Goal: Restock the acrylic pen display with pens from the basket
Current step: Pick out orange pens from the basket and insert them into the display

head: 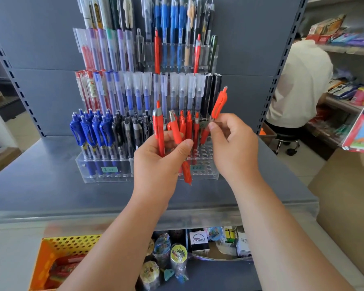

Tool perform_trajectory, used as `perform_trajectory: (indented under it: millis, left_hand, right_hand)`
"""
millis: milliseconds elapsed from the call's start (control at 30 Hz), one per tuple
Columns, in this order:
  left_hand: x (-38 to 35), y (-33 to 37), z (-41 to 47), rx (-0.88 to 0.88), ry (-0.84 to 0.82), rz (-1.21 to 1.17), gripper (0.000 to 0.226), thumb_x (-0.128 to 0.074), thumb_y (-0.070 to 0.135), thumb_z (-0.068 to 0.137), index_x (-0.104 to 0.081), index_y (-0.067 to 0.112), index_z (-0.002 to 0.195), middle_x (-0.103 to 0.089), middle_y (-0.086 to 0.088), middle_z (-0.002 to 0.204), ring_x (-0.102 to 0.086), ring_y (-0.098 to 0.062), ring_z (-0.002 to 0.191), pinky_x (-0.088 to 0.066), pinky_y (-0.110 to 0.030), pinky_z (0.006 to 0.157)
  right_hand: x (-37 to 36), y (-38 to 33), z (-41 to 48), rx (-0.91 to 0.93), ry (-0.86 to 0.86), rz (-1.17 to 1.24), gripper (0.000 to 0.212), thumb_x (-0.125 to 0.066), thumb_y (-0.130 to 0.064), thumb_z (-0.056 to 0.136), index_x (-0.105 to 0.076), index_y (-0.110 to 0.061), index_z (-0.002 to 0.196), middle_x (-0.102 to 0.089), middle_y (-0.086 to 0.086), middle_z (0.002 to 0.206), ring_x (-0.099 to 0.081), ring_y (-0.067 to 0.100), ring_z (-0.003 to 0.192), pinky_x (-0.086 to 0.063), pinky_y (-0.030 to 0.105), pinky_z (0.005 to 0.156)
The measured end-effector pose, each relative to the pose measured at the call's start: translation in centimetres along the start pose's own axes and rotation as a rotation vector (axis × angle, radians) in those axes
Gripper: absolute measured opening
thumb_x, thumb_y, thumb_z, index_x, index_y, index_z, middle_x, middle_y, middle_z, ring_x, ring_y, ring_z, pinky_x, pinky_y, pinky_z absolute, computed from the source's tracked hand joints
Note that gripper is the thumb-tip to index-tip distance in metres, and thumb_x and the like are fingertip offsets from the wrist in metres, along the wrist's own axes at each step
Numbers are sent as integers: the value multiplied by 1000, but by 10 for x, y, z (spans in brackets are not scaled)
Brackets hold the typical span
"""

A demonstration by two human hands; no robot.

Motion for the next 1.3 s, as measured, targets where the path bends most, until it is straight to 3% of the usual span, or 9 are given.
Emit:
perform_trajectory:
  millis: [233,500,600,733,933,1133,1300]
  left_hand:
    - [-8,-1,-2,27,-78,-12,12,-74,10,86,-71,22,88,-66,6,64,-58,-5,52,-45,-17,50]
    - [-10,-1,-5,28,-113,-8,7,-74,10,85,-68,12,89,-66,4,65,-58,-6,51,-46,-16,49]
    - [-12,-1,-8,29,-140,11,6,-73,10,87,-70,14,91,-68,1,66,-57,-10,50,-47,-17,50]
    - [-11,-3,-8,41,-144,33,3,-72,12,88,-71,13,90,-69,-6,67,-58,-13,50,-47,-18,50]
    - [-11,-3,-10,51,-144,44,13,-71,15,89,-67,8,99,-72,-11,78,-56,-14,48,-45,-17,47]
    - [-11,-3,-12,63,-129,36,14,-64,12,94,-53,13,86,-75,-11,82,-55,-8,46,-45,-20,45]
    - [-11,3,-10,50,-136,23,10,-57,10,98,-53,11,89,-74,-13,79,-51,-13,42,-47,-24,45]
  right_hand:
    - [-8,3,-2,29,-65,-85,12,-56,-27,100,-64,-25,107,-66,-14,95,-61,9,85,-53,35,73]
    - [-9,4,-2,8,-61,-86,11,-57,-25,99,-66,-24,106,-67,-13,96,-58,7,79,-42,24,70]
    - [-12,0,-4,12,-79,-90,8,-59,-24,97,-64,-29,97,-65,-15,90,-58,6,78,-45,23,67]
    - [-8,4,-4,-23,-64,-119,9,-61,-25,96,-69,-25,101,-66,-15,90,-61,8,80,-48,27,70]
    - [-12,18,-6,-112,-121,-196,8,-61,-29,93,-68,-28,98,-68,-13,85,-66,16,83,-56,40,74]
    - [-18,19,-9,-139,-171,-331,11,-61,-35,92,-65,-32,102,-69,-9,87,-65,22,86,-56,40,70]
    - [-14,23,-10,-174,-164,-286,25,-66,-31,89,-59,-28,112,-67,-11,84,-65,19,87,-56,41,73]
Point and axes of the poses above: each hand's wrist, its own z-axis towards the middle knuckle, its own x-axis out of the back of the hand, y = z × x, the point moved 10 cm from there along z, towards the middle knuckle
